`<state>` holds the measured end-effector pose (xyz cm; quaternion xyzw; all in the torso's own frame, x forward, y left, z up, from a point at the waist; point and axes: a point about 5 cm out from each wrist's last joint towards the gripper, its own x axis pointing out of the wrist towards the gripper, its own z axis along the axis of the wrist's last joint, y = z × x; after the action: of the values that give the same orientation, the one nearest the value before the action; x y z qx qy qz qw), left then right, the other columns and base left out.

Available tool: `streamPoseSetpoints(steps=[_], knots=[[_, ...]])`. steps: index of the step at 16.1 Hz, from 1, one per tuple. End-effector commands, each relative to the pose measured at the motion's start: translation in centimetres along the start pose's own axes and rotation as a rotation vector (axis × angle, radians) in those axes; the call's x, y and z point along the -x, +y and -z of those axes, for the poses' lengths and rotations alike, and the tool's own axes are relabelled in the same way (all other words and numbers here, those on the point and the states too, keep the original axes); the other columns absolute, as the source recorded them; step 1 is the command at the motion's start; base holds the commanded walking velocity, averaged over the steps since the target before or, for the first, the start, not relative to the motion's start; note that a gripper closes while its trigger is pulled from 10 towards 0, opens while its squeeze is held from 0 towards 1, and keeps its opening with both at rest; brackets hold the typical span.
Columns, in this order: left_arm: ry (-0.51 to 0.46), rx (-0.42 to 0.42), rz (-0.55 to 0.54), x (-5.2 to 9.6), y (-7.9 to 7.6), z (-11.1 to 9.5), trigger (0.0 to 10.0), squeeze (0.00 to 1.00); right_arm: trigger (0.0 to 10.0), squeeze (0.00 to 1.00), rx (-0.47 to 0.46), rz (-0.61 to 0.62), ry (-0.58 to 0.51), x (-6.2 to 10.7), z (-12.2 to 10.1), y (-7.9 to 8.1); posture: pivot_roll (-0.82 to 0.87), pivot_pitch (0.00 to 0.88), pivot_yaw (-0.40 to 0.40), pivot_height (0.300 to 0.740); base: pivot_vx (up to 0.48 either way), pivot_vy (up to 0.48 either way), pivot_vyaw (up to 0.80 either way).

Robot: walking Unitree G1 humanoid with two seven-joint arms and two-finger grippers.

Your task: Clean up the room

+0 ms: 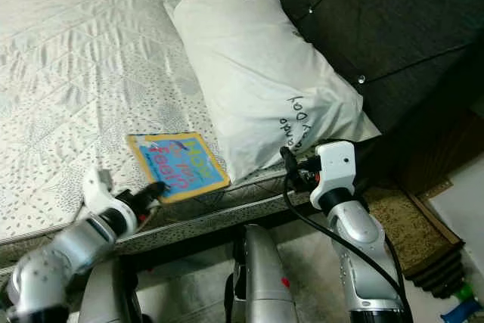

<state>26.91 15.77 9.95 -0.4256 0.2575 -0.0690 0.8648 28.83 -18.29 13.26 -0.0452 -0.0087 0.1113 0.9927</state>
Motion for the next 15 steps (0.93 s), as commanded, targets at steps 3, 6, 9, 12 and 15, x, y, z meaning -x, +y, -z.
streamPoseSetpoints(steps=[3, 6, 9, 12, 15], knots=[[-0.059, -0.066, -0.076, -0.4, 1.8, -2.1, 10.0, 1.0, 10.0, 0.0, 0.003, 0.018, 0.012, 0.4, 0.4, -0.3, -0.15, 0.18, -0.088, 0.546, 0.0, 0.0, 0.0], [-0.074, -0.14, -0.098, -1.0, 2.4, -3.0, 10.0, 1.0, 10.0, 0.0, 0.002, 0.022, 0.01, 0.3, 0.4, -0.4, -0.16, 0.18, -0.087, 0.546, 0.0, 0.0, 0.0], [-0.1, -0.212, -0.15, -1.5, 3.6, -4.0, 10.0, 1.0, 10.0, 0.0, 0.001, 0.021, 0.012, 0.4, 0.4, -0.3, -0.16, 0.178, -0.085, 0.546, 0.0, 0.0, 0.0], [-0.103, -0.253, -0.185, -1.8, 4.8, -4.7, 10.0, 1.0, 10.0, 0.0, -0.001, 0.023, 0.012, 0.5, 0.5, -0.2, -0.16, 0.178, -0.082, 0.546, 0.0, 0.0, 0.0], [-0.105, -0.294, -0.2, -2.2, 5.5, -5.4, 10.0, 1.0, 10.0, 0.0, -0.002, 0.023, 0.013, 0.5, 0.5, -0.1, -0.16, 0.177, -0.078, 0.546, 0.0, 0.0, 0.0]])
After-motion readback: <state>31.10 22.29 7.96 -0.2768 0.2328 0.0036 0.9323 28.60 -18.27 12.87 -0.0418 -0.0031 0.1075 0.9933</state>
